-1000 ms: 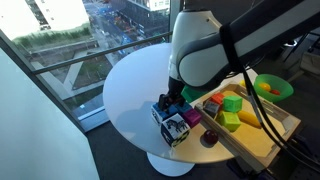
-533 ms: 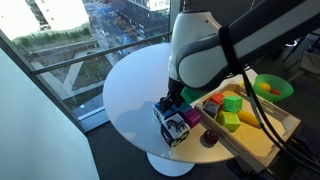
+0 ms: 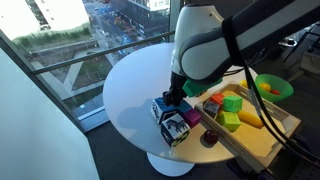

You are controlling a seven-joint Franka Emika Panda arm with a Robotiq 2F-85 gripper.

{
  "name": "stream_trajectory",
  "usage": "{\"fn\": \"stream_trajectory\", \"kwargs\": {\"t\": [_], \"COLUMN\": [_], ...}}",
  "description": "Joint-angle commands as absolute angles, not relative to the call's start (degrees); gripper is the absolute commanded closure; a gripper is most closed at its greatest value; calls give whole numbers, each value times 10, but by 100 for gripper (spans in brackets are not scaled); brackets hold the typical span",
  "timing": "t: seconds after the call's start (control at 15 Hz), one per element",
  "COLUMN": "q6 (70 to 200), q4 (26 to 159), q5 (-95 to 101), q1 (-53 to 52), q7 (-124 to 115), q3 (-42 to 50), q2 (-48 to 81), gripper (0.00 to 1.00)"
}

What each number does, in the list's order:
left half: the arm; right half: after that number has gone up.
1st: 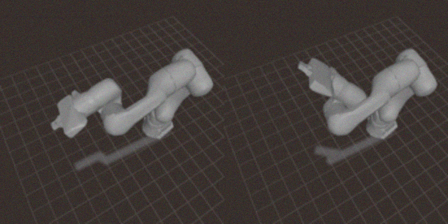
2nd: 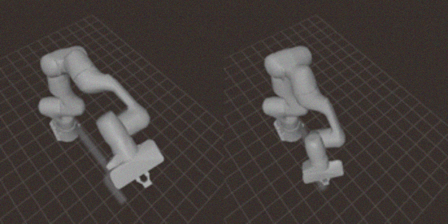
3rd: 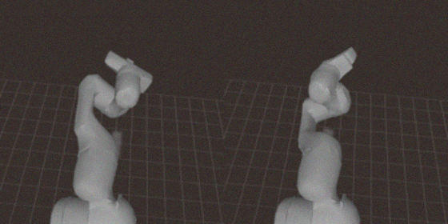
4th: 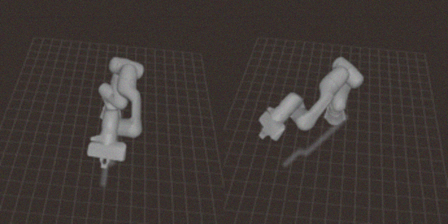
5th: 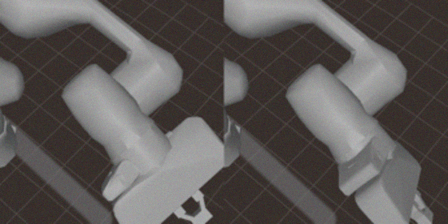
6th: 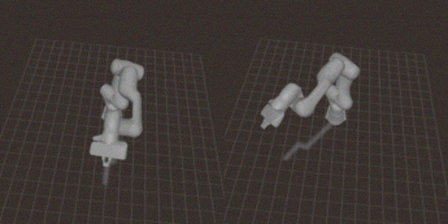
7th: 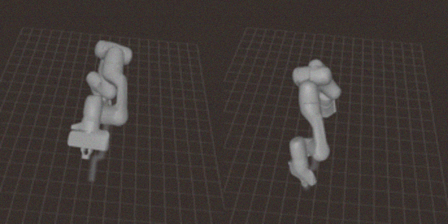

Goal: Put the black and blue cube-shaped toy on the tray

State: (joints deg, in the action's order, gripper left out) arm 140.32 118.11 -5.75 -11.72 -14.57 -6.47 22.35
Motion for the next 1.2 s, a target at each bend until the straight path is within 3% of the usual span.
{"fn": "stream_trajectory", "kwargs": {"t": [0.0, 0.2, 0.27, 0.33, 0.4, 0.47, 0.53, 1.0, 1.13], "q6": [1380, 1373, 1373, 1372, 1372, 1374, 1374, 1387, 1397], "q4": [1180, 1181, 1182, 1182, 1183, 1184, 1184, 1192, 1195], "q5": [-64, -63, -64, -64, -64, -66, -69, -109, -128], "q1": [-114, -113, -113, -112, -112, -112, -110, -99, -94], "q7": [-160, -163, -164, -166, -167, -165, -161, -140, -132], "q3": [-62, -61, -62, -62, -62, -63, -65, -72, -75], "q2": [198, 184, 179, 176, 173, 172, 171, 173, 176], "gripper": [67, 75, 86, 85, 78, 56, 56, 4, 0]}}
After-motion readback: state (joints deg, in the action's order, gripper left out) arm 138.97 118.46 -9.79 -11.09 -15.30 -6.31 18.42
